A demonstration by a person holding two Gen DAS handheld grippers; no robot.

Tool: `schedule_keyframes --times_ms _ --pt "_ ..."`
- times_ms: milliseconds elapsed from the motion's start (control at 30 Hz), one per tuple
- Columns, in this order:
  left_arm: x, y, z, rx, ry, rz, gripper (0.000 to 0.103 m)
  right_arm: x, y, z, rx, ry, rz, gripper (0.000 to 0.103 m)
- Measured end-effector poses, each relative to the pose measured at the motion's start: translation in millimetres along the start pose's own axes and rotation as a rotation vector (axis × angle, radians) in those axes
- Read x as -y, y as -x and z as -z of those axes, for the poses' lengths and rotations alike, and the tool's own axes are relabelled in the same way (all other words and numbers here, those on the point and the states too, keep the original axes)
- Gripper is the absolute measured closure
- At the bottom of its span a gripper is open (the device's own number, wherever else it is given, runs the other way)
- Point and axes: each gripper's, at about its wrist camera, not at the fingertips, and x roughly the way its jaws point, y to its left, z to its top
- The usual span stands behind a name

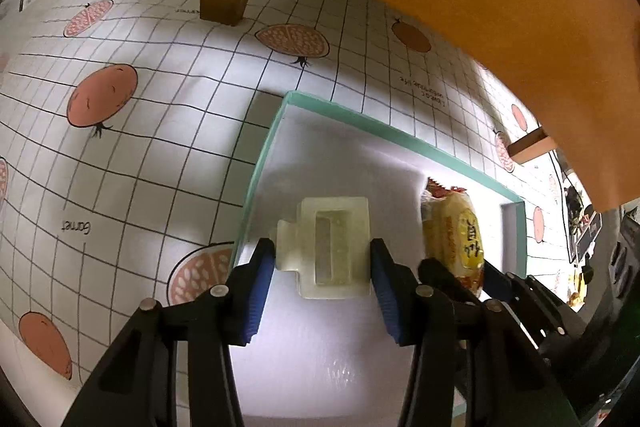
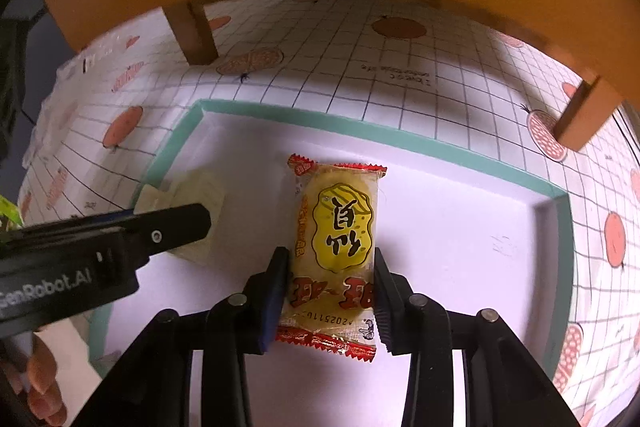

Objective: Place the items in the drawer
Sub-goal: 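Grasp the white hair clip with the left gripper while the right grasps the yellow snack packet, then carry the hair clip and snack packet up to the open drawer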

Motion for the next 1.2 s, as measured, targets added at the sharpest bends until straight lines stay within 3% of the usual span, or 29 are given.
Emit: schedule_keyframes --times_ms 167,367,600,800,1000,1200 --pt "7 26 2 0.007 -0.04 0.037 0.053 6 25 1 0.016 -0.042 -0.033 0.062" --pt "27 89 6 0.067 -0.183 0.111 0.053 7 77 -5 0.089 -0.05 -0.065 0.062" --pt "53 182 4 0.236 -0.282 0.244 0.053 2 155 -15 0.239 -0.03 -0.109 0.062" --pt "78 236 -26 0.39 -0.325 0.305 0.053 -5 224 -39 0.397 0.009 -0.122 0.062" --pt "99 259 -72 0.489 -0.315 0.32 0.053 -1 263 -90 0.496 0.043 -0.06 0.062" --pt "117 237 -108 0.506 -0.32 0.257 0.053 17 257 -141 0.496 0.029 -0.004 0.062"
